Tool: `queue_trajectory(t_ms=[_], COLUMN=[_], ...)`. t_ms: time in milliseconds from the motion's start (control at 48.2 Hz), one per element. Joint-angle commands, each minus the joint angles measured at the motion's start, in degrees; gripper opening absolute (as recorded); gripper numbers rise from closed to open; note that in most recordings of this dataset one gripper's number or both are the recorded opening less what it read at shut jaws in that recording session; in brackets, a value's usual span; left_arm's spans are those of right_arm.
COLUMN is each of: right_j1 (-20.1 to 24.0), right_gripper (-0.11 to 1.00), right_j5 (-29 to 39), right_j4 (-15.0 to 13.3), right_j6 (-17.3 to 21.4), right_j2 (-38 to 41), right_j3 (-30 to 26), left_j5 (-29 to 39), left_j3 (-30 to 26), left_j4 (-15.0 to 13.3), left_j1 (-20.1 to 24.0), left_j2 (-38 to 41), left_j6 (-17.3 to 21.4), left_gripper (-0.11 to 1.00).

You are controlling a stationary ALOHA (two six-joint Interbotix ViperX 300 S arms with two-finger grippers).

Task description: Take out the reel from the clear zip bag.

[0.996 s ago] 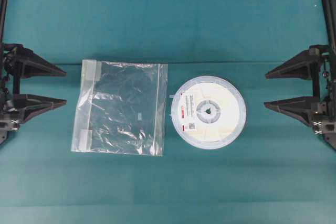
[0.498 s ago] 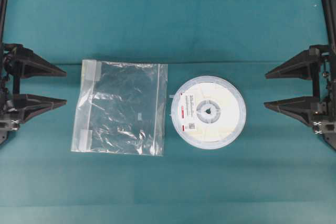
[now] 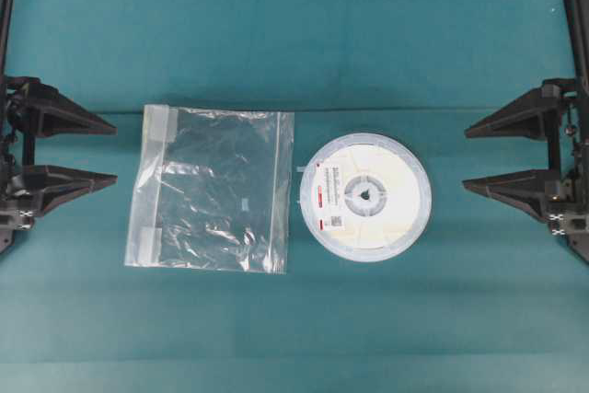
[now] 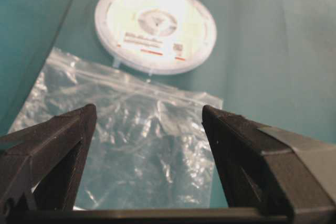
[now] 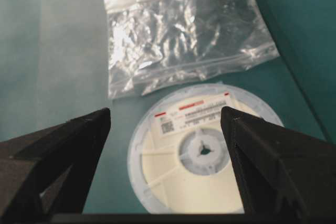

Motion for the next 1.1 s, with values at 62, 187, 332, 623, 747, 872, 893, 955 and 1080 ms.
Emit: queue_trajectory(t_ms=[62, 187, 332, 623, 747, 872, 893, 955, 1080], right_j1=[0.09, 0.09, 0.09, 0.09, 0.09, 0.09, 0.09, 0.09, 0.09], right_gripper=[0.9, 0.9, 0.9, 0.9, 0.9, 0.9, 0.9, 0.9, 0.9], right_j5=[-0.26, -0.26, -0.26, -0.35, -0.44, -0.53, -0.53, -0.44, -0.44], right_j4=[-0.18, -0.18, -0.18, -0.18, -0.18, -0.18, -0.18, -0.18, -0.18], right_j6=[-1.14, -1.85, -2.64, -4.57, -4.66, -4.66, -4.66, -4.57, -4.57], right_j2=[0.18, 0.18, 0.18, 0.09, 0.18, 0.18, 0.18, 0.18, 0.18], right_j3=[-0.88, -0.88, -0.79, -0.88, -0.79, -0.88, -0.79, -0.88, -0.88], left_j5=[-0.26, -0.26, -0.26, -0.26, -0.26, -0.35, -0.26, -0.26, -0.26], left_j3=[-0.97, -0.88, -0.97, -0.88, -0.88, -0.88, -0.88, -0.88, -0.88], left_j4=[0.26, 0.26, 0.26, 0.26, 0.26, 0.26, 0.26, 0.26, 0.26], left_j1=[-0.09, -0.09, -0.09, -0.18, -0.09, -0.09, -0.09, -0.18, -0.18], left_j2=[0.18, 0.26, 0.18, 0.18, 0.18, 0.18, 0.18, 0.26, 0.18], left_j6=[0.0, 0.0, 0.0, -0.18, -0.18, -0.18, -0.18, -0.26, -0.18], left_gripper=[0.88, 0.88, 0.88, 0.88, 0.88, 0.88, 0.88, 0.88, 0.88])
